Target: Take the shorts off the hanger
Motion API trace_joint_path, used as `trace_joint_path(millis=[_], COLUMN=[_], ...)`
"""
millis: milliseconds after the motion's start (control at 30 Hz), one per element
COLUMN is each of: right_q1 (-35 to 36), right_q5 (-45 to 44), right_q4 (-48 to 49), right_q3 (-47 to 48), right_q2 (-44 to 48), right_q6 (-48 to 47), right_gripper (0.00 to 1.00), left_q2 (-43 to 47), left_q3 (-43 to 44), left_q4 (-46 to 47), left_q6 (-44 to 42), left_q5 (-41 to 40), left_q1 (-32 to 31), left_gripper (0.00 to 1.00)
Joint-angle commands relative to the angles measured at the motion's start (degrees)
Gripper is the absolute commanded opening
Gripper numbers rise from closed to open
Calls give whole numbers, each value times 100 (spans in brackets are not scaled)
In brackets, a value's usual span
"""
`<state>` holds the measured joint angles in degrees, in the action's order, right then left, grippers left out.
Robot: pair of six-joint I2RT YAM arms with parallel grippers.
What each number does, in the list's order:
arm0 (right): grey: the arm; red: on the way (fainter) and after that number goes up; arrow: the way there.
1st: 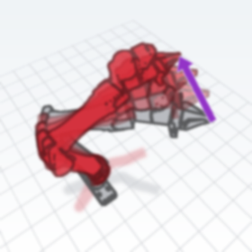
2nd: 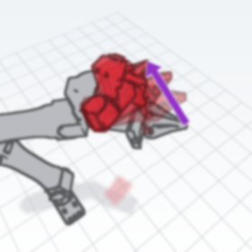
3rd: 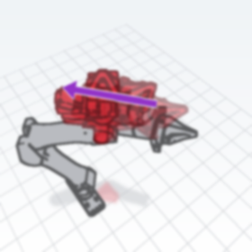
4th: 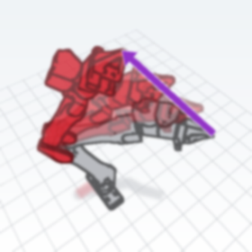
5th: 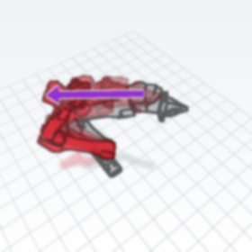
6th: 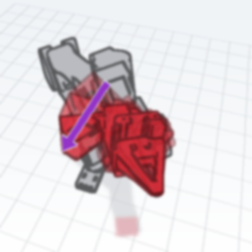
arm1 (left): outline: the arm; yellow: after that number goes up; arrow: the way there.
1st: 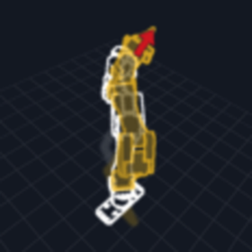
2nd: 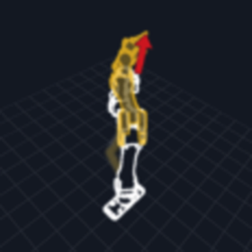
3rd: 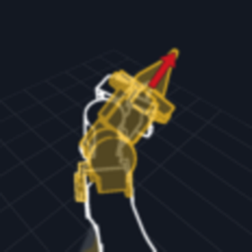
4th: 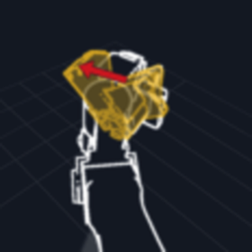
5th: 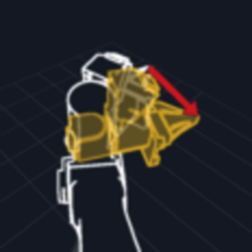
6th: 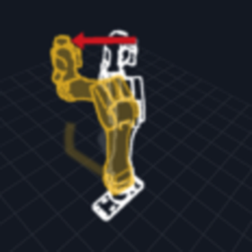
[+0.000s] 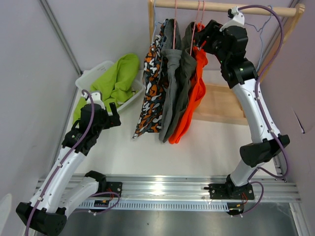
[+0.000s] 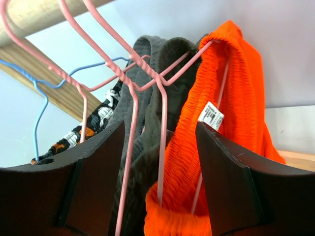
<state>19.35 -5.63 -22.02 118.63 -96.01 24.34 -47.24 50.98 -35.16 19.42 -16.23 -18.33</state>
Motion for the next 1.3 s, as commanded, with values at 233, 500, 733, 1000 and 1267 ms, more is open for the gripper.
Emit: trace_joint_path(millis=[233,500,733,1000,1267], right_q1=[130,121,121,95,-125], right_q5=[-210,-325,-299,-588,-475], right_q4=[84,137,286,392,453], right_q3=[512,670,284,-173,-446], right_q2=[-445,-665,-147,486,557], right_q6=[-78,-61,-43,-219,-131], right_gripper=[62,57,85,89,87], left_q2=[13,-13,-74,-57,-57], left_q3=[17,8,8,8,0], left_q4=[149,158,149,149,149], left_q6=[-114,-123,-123,-123,-123], left_q5=[41,67,58,14,6], left_q1=[-39,-39,-39,-39,-39], left_gripper=[99,99,99,99,99])
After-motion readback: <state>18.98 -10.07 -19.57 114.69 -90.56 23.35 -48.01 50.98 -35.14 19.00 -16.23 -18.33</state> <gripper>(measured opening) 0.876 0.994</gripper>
